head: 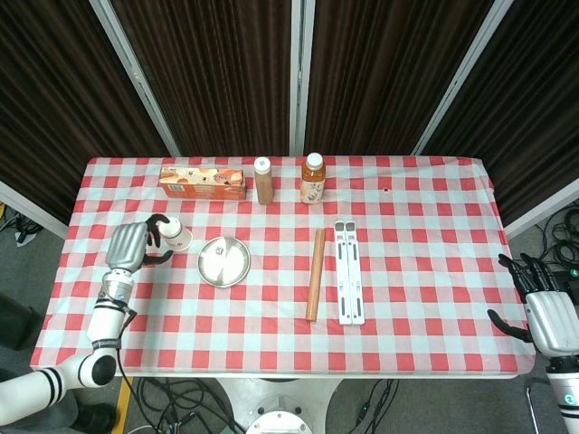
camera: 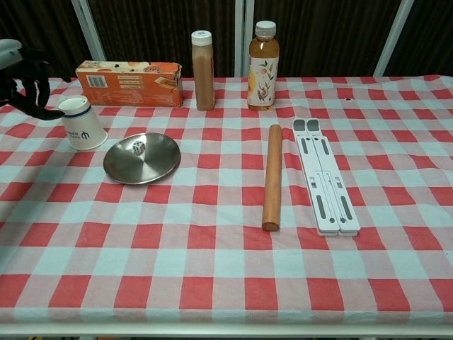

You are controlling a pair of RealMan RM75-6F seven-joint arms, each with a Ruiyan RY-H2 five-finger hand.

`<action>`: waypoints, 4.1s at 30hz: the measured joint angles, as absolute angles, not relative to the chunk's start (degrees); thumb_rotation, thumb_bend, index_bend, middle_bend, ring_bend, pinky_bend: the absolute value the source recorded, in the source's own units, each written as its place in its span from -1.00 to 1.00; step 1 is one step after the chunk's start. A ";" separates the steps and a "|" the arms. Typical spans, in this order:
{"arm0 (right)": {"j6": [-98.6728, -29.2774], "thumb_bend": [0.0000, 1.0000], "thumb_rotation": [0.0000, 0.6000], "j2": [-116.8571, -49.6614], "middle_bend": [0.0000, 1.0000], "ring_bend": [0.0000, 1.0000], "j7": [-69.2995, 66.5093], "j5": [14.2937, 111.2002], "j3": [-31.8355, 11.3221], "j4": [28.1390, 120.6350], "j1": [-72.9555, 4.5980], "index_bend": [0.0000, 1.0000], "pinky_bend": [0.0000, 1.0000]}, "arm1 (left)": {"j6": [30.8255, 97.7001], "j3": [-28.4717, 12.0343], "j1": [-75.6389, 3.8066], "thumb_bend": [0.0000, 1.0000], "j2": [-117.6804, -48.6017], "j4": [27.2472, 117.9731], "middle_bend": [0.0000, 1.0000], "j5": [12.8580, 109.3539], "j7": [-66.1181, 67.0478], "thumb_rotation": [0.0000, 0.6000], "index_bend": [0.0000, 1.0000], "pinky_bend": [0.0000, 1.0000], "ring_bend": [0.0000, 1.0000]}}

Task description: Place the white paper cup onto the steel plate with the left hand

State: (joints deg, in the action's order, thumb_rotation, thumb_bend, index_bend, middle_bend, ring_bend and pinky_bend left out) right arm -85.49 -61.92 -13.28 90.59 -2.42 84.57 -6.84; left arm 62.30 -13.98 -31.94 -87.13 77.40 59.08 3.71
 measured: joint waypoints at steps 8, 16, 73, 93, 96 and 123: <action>-86.03 -0.70 1.00 -60.79 -0.64 -1.00 -11.82 90.90 -2.77 86.22 -6.88 -0.92 -0.86 | 53.90 -16.01 -31.78 -0.70 -89.86 67.44 -0.50 58.40 -12.92 1.00 -0.51 -0.28 -0.56; -86.03 -0.70 1.00 -60.47 -0.64 -1.00 -10.52 90.38 -2.72 87.40 -6.51 -0.92 -0.86 | 45.13 -17.71 -35.18 -0.70 -95.54 54.45 -0.54 60.28 -23.59 1.00 -0.53 -0.37 -0.66; -84.51 -0.70 1.00 -60.95 -0.64 -1.00 -11.12 89.82 -2.44 87.08 -6.48 -0.92 -0.86 | 44.68 -16.25 -42.93 -0.38 -95.77 64.70 0.05 66.86 -14.57 1.00 0.04 -0.24 -0.24; -84.52 -0.70 1.00 -61.16 -0.63 -1.00 -11.32 89.84 -2.33 86.83 -6.39 -0.92 -0.86 | 44.32 -14.66 -41.84 -0.44 -96.95 63.58 -0.20 66.20 -16.73 1.00 -0.39 -0.29 -0.42; -84.30 -0.70 1.00 -61.27 -0.63 -1.00 -11.32 89.93 -2.27 86.85 -6.51 -0.92 -0.86 | 45.53 -14.22 -41.45 -0.44 -97.15 63.46 -0.20 67.29 -16.98 1.00 -0.34 -0.29 -0.42; -84.17 -0.70 1.00 -61.25 -0.62 -1.00 -11.31 89.60 -2.34 86.90 -6.47 -0.92 -0.86 | 45.58 -11.81 -41.37 -0.44 -96.27 64.01 0.00 71.18 -18.00 1.00 -0.14 -0.29 -0.34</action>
State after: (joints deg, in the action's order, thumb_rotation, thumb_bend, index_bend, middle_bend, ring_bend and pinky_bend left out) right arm -84.17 -61.25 -11.31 89.60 -2.34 86.90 -6.47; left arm 45.58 -11.81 -41.37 -96.27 64.01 71.18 -18.00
